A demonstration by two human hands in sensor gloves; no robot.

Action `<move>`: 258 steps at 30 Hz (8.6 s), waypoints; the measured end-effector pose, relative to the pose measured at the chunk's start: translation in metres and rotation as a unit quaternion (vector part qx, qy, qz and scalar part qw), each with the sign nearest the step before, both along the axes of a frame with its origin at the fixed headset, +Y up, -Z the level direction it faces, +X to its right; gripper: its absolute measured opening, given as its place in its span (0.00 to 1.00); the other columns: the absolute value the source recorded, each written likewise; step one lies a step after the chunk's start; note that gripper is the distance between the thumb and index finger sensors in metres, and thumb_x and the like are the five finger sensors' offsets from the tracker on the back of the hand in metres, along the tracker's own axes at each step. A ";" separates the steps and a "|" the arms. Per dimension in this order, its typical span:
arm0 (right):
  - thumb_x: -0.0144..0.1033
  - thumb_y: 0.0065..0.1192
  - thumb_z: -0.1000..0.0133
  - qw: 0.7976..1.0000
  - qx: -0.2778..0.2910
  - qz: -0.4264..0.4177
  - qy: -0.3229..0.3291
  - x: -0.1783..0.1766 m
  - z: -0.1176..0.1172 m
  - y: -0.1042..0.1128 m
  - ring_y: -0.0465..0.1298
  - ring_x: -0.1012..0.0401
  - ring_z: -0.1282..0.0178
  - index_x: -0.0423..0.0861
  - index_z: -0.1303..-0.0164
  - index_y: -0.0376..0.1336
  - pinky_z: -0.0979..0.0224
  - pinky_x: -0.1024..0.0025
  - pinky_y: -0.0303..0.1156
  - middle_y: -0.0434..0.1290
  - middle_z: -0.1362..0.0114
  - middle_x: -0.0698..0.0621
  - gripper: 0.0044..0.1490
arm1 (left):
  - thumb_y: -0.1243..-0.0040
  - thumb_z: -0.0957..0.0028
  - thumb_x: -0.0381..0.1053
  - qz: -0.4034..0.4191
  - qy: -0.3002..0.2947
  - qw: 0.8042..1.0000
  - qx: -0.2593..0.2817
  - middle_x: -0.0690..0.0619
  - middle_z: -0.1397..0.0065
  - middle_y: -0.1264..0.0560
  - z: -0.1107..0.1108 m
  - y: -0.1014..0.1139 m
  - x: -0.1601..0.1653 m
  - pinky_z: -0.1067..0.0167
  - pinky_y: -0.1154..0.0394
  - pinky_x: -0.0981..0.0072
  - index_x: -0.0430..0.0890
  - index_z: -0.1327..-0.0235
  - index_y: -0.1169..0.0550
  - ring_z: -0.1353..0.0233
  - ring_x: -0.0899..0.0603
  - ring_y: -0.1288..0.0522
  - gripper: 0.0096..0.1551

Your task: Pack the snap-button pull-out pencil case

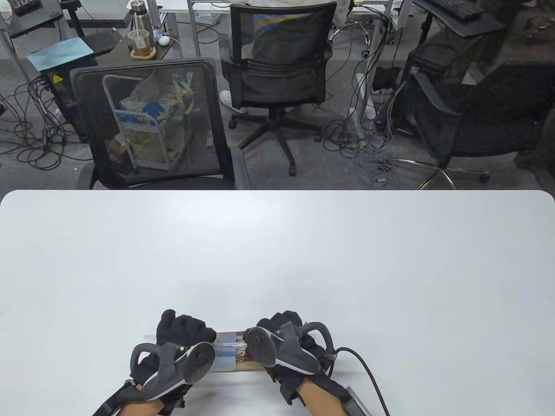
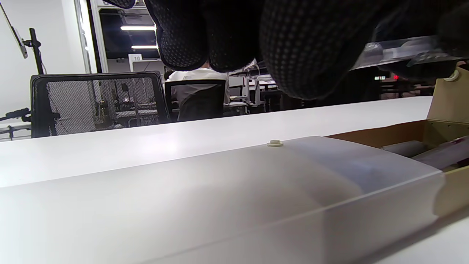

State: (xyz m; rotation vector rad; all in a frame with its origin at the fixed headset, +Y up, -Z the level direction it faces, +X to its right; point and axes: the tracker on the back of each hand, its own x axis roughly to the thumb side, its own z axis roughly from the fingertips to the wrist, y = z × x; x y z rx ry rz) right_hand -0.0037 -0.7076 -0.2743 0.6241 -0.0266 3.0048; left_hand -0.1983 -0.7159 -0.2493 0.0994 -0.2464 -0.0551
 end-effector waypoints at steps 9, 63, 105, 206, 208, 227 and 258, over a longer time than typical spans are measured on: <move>0.57 0.66 0.56 1.000 0.016 -0.015 0.003 0.004 0.000 -0.002 0.78 0.66 0.40 0.66 0.45 0.71 0.20 0.52 0.68 0.81 0.43 0.66 0.27 | 0.26 0.64 0.57 0.033 -0.006 0.999 -0.023 0.64 0.33 0.24 -0.004 0.005 -0.008 0.19 0.43 0.36 0.62 0.45 0.21 0.25 0.47 0.25 0.30; 0.58 0.75 0.63 0.948 0.203 0.240 -0.047 0.002 -0.003 -0.042 0.80 0.69 0.39 0.71 0.53 0.74 0.19 0.53 0.68 0.82 0.43 0.70 0.26 | 0.20 0.72 0.62 0.087 0.056 0.958 -0.266 0.61 0.15 0.39 -0.036 -0.043 -0.103 0.19 0.54 0.30 0.65 0.23 0.35 0.12 0.42 0.39 0.58; 0.52 0.72 0.57 0.965 -0.134 -0.110 -0.199 0.111 -0.033 -0.072 0.78 0.70 0.56 0.65 0.53 0.75 0.40 0.68 0.77 0.79 0.49 0.63 0.22 | 0.20 0.75 0.65 0.098 0.020 0.966 -0.240 0.61 0.17 0.36 -0.044 -0.046 -0.070 0.19 0.49 0.32 0.65 0.25 0.33 0.15 0.43 0.35 0.58; 0.76 0.56 0.57 0.983 0.086 -0.015 -0.159 0.127 0.001 -0.023 0.47 0.52 0.09 0.72 0.20 0.43 0.16 0.35 0.44 0.43 0.08 0.59 0.55 | 0.27 0.73 0.70 0.105 -0.010 0.967 -0.232 0.66 0.15 0.41 -0.050 -0.053 0.009 0.19 0.52 0.32 0.71 0.24 0.38 0.12 0.47 0.40 0.57; 0.76 0.56 0.57 0.983 0.087 -0.021 -0.157 0.127 0.001 -0.023 0.48 0.52 0.09 0.72 0.20 0.43 0.17 0.35 0.44 0.44 0.08 0.59 0.55 | 0.27 0.73 0.70 0.104 -0.010 0.967 -0.231 0.66 0.15 0.41 -0.050 -0.053 0.009 0.19 0.52 0.32 0.71 0.24 0.38 0.12 0.47 0.40 0.57; 0.75 0.55 0.56 0.984 0.082 -0.042 -0.150 0.126 0.002 -0.027 0.52 0.52 0.10 0.70 0.20 0.46 0.18 0.34 0.46 0.48 0.08 0.58 0.53 | 0.36 0.66 0.72 0.094 0.079 0.990 -0.068 0.64 0.11 0.52 -0.025 0.009 -0.031 0.18 0.63 0.30 0.70 0.20 0.48 0.08 0.41 0.53 0.58; 0.75 0.54 0.56 0.984 0.086 -0.066 -0.138 0.124 0.006 -0.027 0.53 0.52 0.11 0.69 0.20 0.48 0.18 0.34 0.47 0.49 0.09 0.56 0.52 | 0.42 0.67 0.78 0.077 0.114 0.990 0.024 0.65 0.11 0.61 -0.005 -0.009 -0.058 0.19 0.66 0.30 0.72 0.22 0.59 0.08 0.41 0.63 0.62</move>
